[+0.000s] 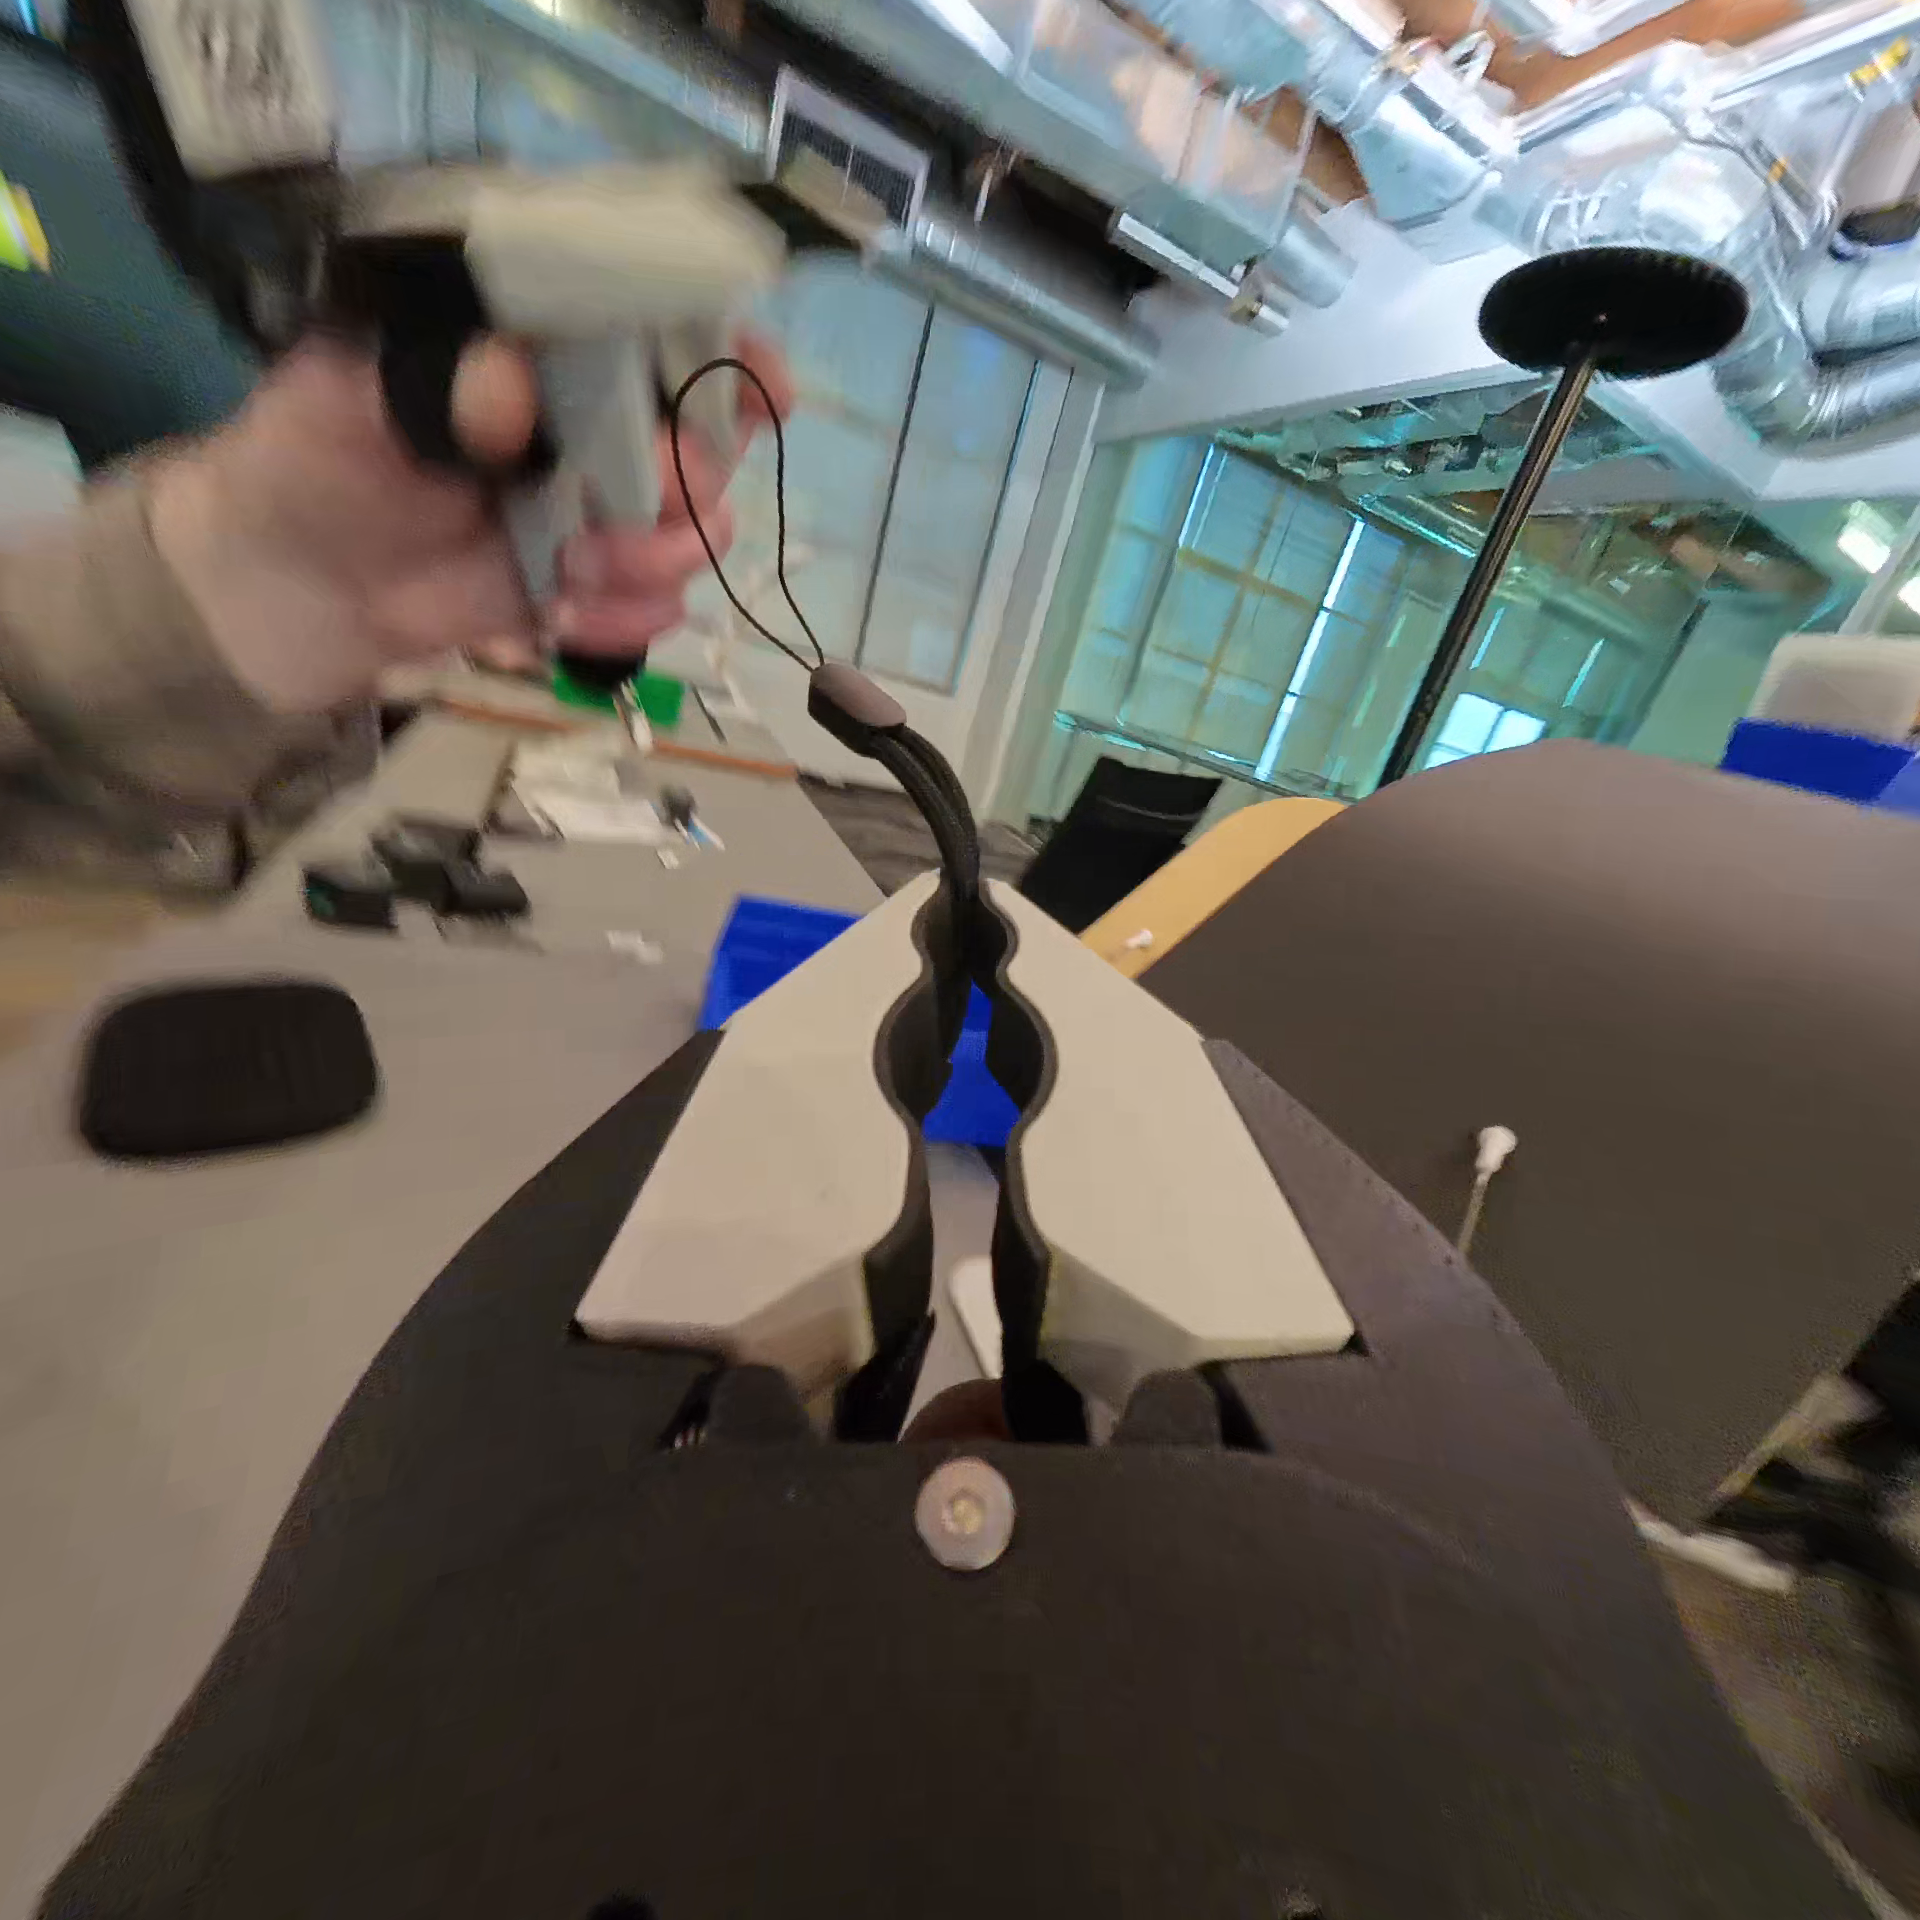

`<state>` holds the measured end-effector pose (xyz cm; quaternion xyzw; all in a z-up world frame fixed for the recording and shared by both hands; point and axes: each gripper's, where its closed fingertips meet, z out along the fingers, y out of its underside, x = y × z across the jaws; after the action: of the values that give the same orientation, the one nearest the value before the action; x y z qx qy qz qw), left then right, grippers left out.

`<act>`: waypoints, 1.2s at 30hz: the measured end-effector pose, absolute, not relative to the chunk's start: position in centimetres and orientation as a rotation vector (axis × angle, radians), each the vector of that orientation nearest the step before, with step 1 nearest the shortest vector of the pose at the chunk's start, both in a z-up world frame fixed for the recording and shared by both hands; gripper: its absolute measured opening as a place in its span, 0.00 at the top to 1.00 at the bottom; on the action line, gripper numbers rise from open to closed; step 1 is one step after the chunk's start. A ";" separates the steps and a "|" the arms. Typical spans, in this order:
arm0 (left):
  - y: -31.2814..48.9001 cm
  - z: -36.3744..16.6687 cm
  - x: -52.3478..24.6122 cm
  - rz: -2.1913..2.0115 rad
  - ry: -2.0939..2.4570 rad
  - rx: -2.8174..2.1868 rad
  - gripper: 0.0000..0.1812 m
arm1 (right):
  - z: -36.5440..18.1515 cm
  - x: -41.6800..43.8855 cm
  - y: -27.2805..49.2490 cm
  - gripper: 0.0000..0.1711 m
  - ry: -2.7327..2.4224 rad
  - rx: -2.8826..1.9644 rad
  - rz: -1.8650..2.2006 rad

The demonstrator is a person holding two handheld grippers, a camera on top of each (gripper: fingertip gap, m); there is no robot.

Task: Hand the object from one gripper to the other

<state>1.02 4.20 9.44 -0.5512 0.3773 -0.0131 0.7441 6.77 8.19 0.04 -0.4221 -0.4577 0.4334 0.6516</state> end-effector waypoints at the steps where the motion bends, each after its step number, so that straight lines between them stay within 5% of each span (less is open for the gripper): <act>1: 4.1 8.3 1.2 0.019 0.864 -1.209 0.81 | 0.7 7.4 8.5 1.00 -0.971 -0.971 1.085; 8: 4.7 -2.0 4.1 0.015 0.981 -1.313 0.74 | 2.7 10.0 11.0 1.00 -0.670 -0.992 1.333; 14: 6.7 -5.5 7.6 0.200 0.932 -1.243 0.62 | 3.0 9.7 10.2 1.00 -0.630 -0.982 1.355; 20: 7.6 -4.5 8.3 0.348 0.842 -1.097 0.97 | 2.7 8.7 9.0 1.00 -0.659 -0.980 1.380; 36: 5.7 0.9 4.6 0.583 0.998 -0.980 0.98 | -1.7 5.7 7.2 1.00 -1.168 -1.098 0.910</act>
<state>4.59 5.68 0.93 -0.4443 0.4528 0.2643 0.7264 5.69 7.23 -1.69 -0.4745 -0.5047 0.3934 0.6045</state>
